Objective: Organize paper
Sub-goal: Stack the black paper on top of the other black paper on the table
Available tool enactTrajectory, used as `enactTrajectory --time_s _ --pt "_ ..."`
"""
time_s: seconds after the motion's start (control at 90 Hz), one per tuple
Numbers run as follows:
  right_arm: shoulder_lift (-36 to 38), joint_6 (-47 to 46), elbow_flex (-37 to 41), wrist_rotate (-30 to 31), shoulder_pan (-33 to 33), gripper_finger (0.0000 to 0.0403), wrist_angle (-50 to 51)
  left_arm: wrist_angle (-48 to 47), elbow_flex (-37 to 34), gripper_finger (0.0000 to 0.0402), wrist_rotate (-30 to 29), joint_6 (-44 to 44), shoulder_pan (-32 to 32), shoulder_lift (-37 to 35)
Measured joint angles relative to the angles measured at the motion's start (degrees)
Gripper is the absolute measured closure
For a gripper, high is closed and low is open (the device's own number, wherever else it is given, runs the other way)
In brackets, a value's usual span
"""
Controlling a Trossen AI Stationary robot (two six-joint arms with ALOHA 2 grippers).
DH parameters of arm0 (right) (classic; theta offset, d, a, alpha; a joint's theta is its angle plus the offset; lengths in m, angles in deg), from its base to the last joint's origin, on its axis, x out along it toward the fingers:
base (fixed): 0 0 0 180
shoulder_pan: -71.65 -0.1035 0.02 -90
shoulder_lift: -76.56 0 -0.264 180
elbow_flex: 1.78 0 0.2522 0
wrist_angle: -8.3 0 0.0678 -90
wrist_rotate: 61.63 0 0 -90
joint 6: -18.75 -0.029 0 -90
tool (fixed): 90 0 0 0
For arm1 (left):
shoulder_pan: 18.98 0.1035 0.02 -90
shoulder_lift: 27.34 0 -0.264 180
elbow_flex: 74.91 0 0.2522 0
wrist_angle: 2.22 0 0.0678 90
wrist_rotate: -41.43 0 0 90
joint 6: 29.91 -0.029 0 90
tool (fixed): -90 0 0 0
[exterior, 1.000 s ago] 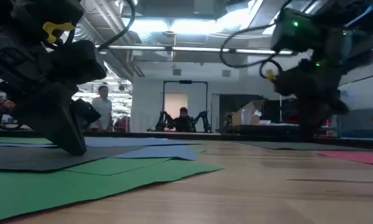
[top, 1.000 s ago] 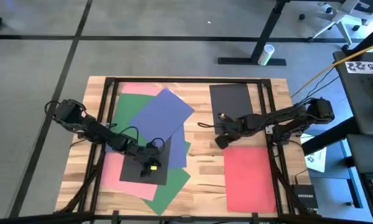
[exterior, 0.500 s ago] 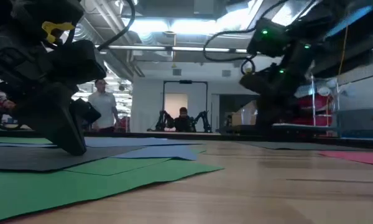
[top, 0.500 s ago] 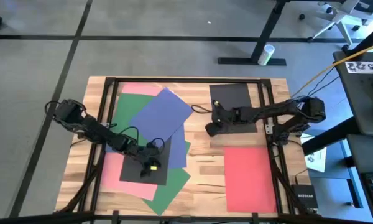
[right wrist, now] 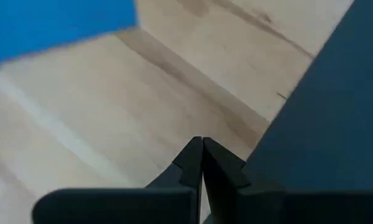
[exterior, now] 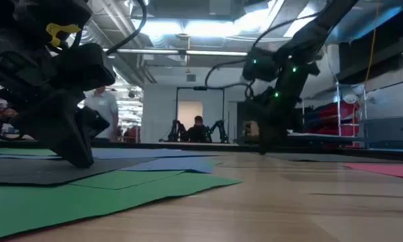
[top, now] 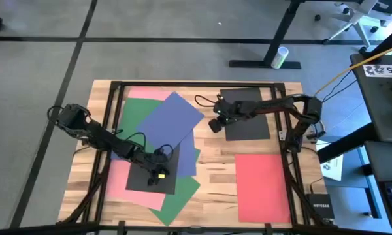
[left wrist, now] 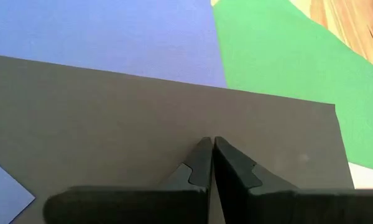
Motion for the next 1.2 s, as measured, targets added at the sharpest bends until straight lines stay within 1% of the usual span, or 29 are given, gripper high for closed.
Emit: enactTrajectory --time_s 0.7,0.956,1.056,1.2 --pt "0.58 0.57 -0.06 0.28 0.70 0.0403 4.24 -0.02 0.00 0.0402 -0.20 0.38 0.00 0.00" --pt "2.41 0.57 0.21 3.32 2.07 0.0403 9.02 -0.02 0.00 0.0402 -0.20 0.38 -0.02 0.00" --pt "2.41 0.73 0.21 3.06 2.59 0.0403 7.61 -0.02 0.00 0.0402 -0.18 0.38 -0.02 0.00" --pt "2.43 0.97 0.17 2.67 2.69 0.0403 2.07 -0.03 0.00 0.0402 -0.20 0.40 -0.02 0.00"
